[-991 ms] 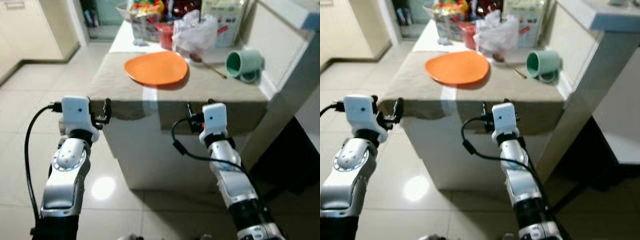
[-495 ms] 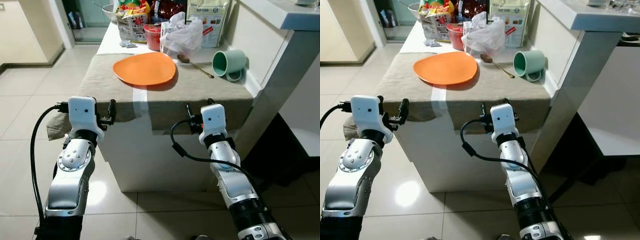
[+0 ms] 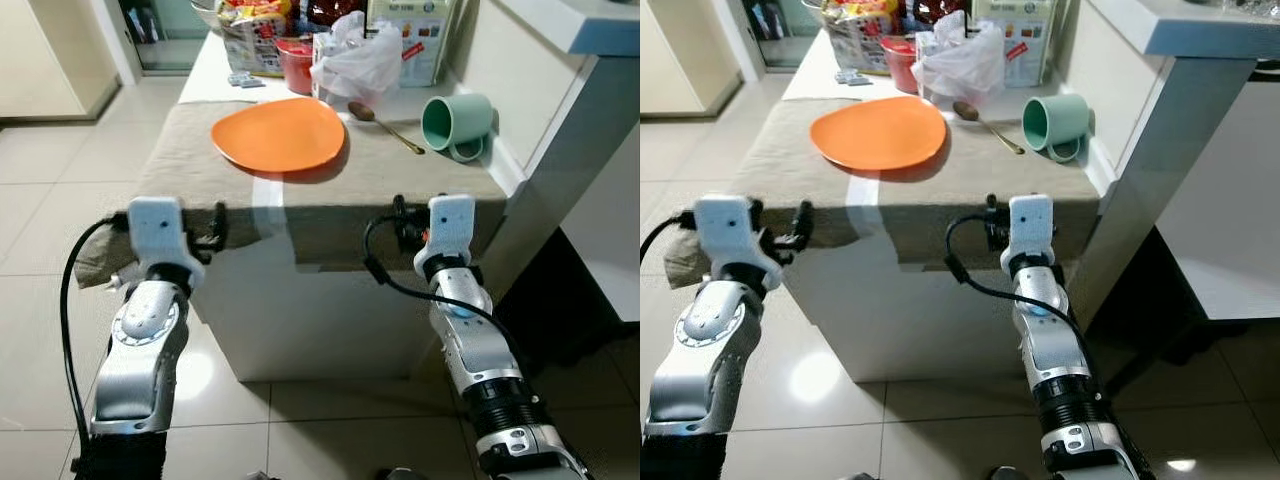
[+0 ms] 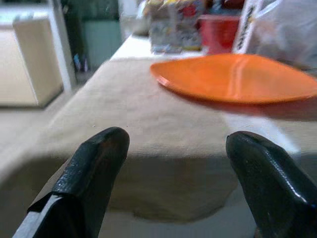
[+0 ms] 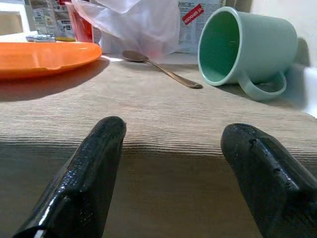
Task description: Setting the table
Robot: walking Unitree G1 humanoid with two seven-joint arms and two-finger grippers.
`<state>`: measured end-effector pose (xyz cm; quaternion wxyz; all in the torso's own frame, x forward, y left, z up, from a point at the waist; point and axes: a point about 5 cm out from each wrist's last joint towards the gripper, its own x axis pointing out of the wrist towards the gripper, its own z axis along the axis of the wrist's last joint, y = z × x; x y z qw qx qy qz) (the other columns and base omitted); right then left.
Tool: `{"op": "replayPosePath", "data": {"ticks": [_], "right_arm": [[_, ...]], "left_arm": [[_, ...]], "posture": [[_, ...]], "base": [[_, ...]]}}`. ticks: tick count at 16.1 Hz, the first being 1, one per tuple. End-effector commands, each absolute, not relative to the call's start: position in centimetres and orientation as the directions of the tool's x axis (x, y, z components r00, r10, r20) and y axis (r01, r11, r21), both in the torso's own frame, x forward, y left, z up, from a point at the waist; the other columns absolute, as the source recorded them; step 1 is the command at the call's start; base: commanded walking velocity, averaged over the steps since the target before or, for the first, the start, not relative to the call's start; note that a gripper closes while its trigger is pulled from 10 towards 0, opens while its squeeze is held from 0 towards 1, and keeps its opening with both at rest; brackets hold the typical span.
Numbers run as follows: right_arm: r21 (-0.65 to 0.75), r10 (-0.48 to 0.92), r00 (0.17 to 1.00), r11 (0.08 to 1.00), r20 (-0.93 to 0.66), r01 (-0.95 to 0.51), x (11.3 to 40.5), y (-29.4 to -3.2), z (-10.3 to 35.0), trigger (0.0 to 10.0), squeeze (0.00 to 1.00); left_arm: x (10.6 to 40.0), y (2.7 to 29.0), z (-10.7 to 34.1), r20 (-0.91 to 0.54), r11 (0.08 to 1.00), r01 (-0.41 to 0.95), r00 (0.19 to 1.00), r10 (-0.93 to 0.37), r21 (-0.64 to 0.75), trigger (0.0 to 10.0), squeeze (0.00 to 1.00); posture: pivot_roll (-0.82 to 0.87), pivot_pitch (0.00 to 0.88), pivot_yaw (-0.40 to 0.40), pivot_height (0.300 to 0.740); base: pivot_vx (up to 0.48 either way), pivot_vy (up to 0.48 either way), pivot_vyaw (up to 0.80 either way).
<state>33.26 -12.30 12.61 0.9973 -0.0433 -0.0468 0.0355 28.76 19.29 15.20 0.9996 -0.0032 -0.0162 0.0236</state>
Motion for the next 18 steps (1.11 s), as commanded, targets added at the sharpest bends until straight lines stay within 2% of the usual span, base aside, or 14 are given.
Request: {"op": "replayPosePath", "data": {"ticks": [1,5,9,12,18], "right_arm": [[-0.098,0.100,0.990,0.991,0.097,-0.091,33.0,-11.9,12.6,10.0,0.00],[-0.145,0.159,0.975,0.980,0.156,-0.137,32.9,-10.6,13.5,10.0,0.00],[-0.135,0.149,0.978,0.982,0.144,-0.130,32.8,-10.7,13.0,10.0,0.00],[-0.143,0.153,0.980,0.981,0.129,-0.134,32.7,-10.5,12.6,10.0,0.00],[-0.174,0.194,0.972,0.970,0.131,-0.170,32.3,-10.0,12.5,10.0,0.00]], "left_arm": [[28.6,19.8,14.9,0.015,0.997,-0.071,0.997,0.072,-0.013,10.0,0.00],[28.6,18.9,16.1,0.076,0.999,-0.024,0.997,0.022,0.038,10.0,0.00],[28.7,18.1,17.0,0.113,0.997,0.025,0.993,-0.033,0.066,10.0,0.00],[28.7,17.9,16.8,0.107,0.997,0.032,0.994,-0.039,0.065,10.0,0.00],[28.6,17.9,16.8,0.101,0.998,0.015,0.995,-0.021,0.057,10.0,0.00]], "posture": [[-0.04,0.034,0.040,0.740],[-0.04,0.028,0.034,0.740],[-0.04,0.019,0.039,0.740],[-0.04,0.017,0.045,0.740],[-0.04,0.031,0.040,0.740]], "base": [[0.000,0.000,0.00],[0.000,0.000,0.00],[0.460,0.000,0.00],[0.472,0.000,-0.53],[0.448,0.000,0.00]]}}
